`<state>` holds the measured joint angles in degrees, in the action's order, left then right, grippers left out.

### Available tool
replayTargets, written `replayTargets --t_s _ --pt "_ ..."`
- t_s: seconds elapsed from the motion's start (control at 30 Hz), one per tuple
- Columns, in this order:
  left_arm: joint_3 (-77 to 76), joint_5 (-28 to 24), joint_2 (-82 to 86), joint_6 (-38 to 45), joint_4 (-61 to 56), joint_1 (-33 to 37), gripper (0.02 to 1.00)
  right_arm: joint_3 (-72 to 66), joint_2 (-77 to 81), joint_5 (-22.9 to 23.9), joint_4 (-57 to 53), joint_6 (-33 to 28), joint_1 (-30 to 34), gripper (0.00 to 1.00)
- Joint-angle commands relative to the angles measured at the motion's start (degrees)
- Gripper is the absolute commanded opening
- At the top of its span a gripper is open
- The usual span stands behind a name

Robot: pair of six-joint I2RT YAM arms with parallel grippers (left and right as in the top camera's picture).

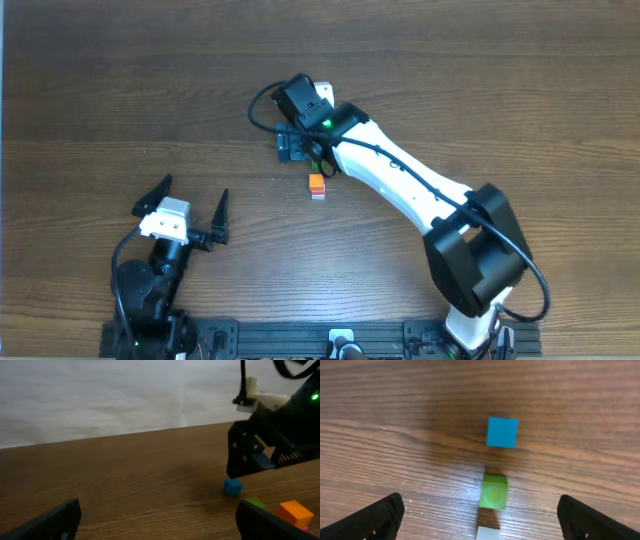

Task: Stack Cubes

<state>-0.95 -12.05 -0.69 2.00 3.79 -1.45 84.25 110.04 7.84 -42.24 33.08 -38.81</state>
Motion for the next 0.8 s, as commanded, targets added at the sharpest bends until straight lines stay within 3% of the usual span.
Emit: replayTargets --t_s 0.03,0.63,0.8 --pt "0.3 -0.5 0.4 0.8 -0.2 0.3 0.998 1.5 3.6 -0.8 -1.2 4.6 1.1 0.978" --pt "0.4 -0.5 0.4 0.8 -0.2 0.3 1.0 1.5 7.8 -0.9 -2.4 3.9 1.7 0.932" --pt "0.3 -0.5 0.4 0.8 -0.2 0.3 1.0 1.5 8.1 -0.9 -2.5 2.7 1.6 0.853"
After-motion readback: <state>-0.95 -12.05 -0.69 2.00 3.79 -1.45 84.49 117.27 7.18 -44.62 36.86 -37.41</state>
